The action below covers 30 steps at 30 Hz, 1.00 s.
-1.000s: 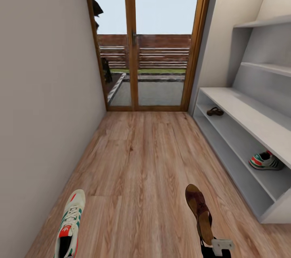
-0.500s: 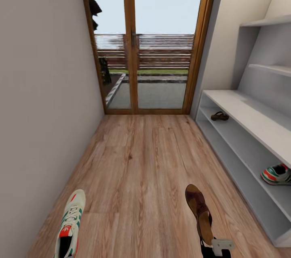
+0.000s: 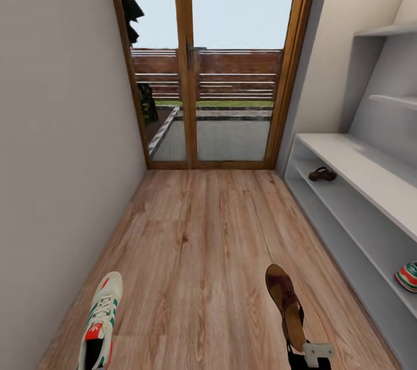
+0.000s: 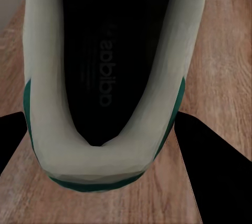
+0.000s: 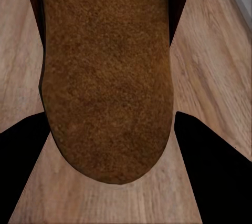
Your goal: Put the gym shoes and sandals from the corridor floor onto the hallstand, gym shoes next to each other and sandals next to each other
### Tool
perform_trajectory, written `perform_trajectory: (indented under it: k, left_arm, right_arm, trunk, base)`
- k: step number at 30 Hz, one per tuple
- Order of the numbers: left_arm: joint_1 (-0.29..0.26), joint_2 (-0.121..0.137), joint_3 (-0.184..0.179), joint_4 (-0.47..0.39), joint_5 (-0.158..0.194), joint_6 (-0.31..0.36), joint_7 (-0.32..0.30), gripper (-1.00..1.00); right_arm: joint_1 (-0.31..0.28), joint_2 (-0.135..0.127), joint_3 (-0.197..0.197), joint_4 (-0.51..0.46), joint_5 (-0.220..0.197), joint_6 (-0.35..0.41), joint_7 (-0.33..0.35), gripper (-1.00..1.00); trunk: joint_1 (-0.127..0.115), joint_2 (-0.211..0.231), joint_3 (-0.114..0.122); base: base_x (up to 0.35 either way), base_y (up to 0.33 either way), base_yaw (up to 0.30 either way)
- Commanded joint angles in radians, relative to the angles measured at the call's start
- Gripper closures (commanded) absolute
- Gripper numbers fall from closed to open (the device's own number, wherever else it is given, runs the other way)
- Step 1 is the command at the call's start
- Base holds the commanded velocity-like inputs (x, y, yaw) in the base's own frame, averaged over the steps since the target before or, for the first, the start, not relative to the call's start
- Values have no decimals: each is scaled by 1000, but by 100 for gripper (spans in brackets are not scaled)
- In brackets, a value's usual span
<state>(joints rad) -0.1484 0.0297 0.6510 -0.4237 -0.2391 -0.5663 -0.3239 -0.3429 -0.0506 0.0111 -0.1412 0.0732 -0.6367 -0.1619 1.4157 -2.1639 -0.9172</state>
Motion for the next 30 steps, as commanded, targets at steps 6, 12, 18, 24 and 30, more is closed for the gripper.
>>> perform_trajectory:
  k: [6,12,18,24,30]
  left_arm:
    - [-1,-1,9,0,-8,-4,-4,100]
    - [-1,-1,9,0,-8,-4,-4,100]
    - [-2,-1,8,0,-9,-4,-4,100]
    - [-1,-1,7,0,-9,-4,-4,100]
    - [-1,-1,7,0,-9,-4,-4,100]
  right_arm:
    - [-1,0,1,0,8,-1,-8,100]
    - [-1,0,1,0,8,-1,-8,100]
    - [-1,0,1,0,8,-1,-8,100]
    - [-1,0,0,0,8,-1,-8,100]
    - [-1,0,0,0,8,-1,-8,100]
  trunk:
    - [0,0,-1]
    - [0,0,-1]
    - [0,0,-1]
    - [0,0,-1]
    - [0,0,-1]
  base:
    - [339,0,0]
    - [339,3,0]
    - [340,58,0]
    - [340,32,-5]
    - [339,2,-159]
